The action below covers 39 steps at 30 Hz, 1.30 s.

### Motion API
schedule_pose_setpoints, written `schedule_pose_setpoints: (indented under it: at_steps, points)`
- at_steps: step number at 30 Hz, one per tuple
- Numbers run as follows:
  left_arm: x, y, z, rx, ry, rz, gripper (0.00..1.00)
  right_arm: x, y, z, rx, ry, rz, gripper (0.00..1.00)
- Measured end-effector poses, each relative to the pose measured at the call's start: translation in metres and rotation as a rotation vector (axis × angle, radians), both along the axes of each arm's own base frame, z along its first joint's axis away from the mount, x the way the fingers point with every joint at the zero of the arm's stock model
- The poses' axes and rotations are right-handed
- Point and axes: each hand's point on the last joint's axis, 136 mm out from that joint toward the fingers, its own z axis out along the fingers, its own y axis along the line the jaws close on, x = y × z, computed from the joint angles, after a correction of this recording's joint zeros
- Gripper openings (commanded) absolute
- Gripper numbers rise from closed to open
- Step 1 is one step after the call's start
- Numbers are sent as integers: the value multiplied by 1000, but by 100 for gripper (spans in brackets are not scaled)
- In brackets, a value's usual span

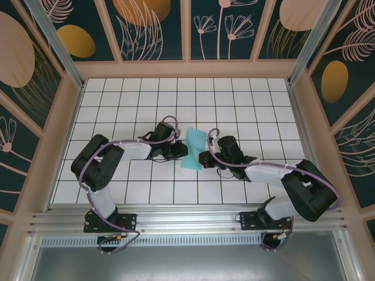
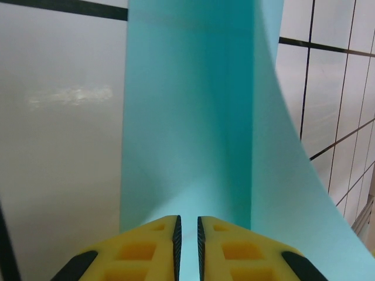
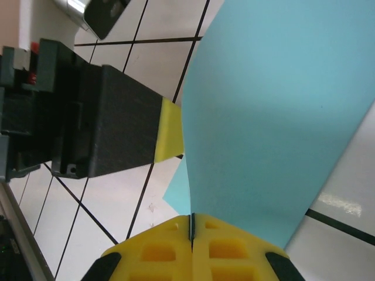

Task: Fold a paper plane with a square sheet of paper (pick it up from the middle)
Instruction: Fold the triangle a second time at the center of the table.

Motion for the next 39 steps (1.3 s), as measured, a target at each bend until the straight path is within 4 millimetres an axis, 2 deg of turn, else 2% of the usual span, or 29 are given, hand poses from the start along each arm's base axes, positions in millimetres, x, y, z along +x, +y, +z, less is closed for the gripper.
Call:
schedule_pose_setpoints:
  at_steps: [8, 16, 27, 39]
  points:
    - [0, -1, -12, 17, 16, -12, 18, 2, -5, -4, 16, 37, 10, 4]
    - [1, -1, -13, 25, 0, -26, 17, 9, -11, -19, -16, 97, -1, 5]
    - [2, 0, -13, 44, -16, -36, 17, 24, -11, -25, -68, 106, 27, 5]
    - [2, 0, -14, 46, -19, -40, 17, 28, -11, -37, -154, 117, 95, 6]
